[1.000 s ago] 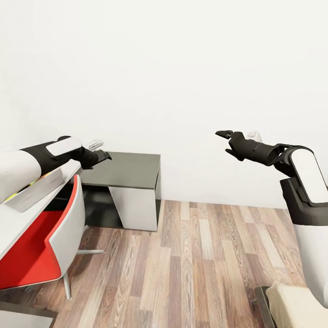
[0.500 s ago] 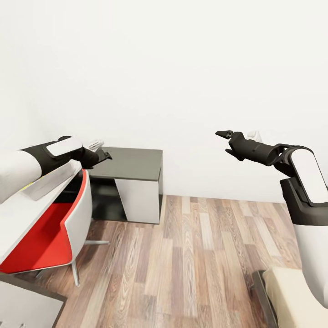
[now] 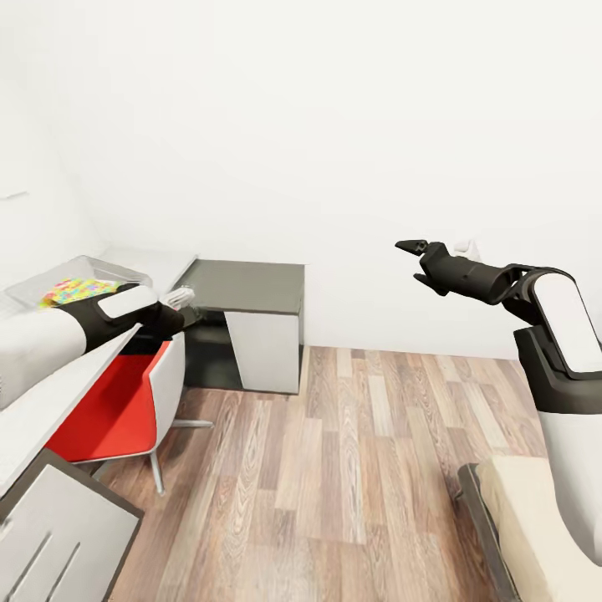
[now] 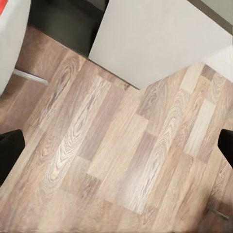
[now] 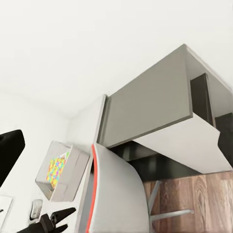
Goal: Put all the toys in the child's room - the three board games (two on the bed and one on the table), the two jigsaw puzzles on the table, and the tennis ball on the table - inside the toy box on the table in the child's room.
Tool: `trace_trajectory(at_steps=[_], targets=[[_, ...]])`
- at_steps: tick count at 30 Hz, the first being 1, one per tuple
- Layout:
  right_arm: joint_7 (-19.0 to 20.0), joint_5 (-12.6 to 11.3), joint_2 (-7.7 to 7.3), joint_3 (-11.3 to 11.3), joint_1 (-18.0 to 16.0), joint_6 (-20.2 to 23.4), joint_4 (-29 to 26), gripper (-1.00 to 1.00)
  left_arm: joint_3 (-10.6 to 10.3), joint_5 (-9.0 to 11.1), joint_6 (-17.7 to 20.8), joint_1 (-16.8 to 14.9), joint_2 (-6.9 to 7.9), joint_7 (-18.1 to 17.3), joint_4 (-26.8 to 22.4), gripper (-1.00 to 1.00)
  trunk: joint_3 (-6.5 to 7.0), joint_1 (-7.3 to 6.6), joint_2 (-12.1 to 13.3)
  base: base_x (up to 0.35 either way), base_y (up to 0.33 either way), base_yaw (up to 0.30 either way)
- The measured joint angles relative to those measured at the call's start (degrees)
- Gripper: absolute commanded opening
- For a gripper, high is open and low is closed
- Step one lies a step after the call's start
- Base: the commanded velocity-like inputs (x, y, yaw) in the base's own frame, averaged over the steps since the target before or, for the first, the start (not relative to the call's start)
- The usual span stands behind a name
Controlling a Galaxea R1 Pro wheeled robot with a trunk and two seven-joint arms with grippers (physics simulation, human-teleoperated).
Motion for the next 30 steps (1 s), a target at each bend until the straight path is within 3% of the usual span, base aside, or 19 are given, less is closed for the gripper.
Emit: trace_trajectory(at_steps=[9, 20, 27, 30], targets=[[-0.1, 0.0, 0.00, 0.0, 0.6, 0.0, 0.0, 1.00, -0.1, 0.0, 0.0, 0.8, -0.08, 0.0, -0.2, 1.00, 0.00, -0.01, 0.0, -0.263, 0.080, 0.000], [-0.2, 0.1, -0.07, 0.4, 6.4, 0.2, 0.1, 1.00, -0.4, 0.0, -0.2, 1.2, -0.11, 0.0, -3.1, 1.00, 0.00, -0.03, 0.0, -0.054, 0.016, 0.000], [-0.2, 0.4, -0.08, 0.5, 7.6, 1.3, 0.1, 1.00, -0.7, 0.0, -3.5, 2.1, -0.26, 0.1, -5.0, 1.00, 0.00, -0.03, 0.0, -0.007, 0.002, 0.000], [-0.2, 0.7, -0.08, 0.5, 7.9, 3.6, 0.1, 1.00, -1.9, 0.1, -5.0, 3.1, -0.32, 0.1, -6.5, 1.00, -0.01, -0.03, 0.0, -0.002, 0.001, 0.000]])
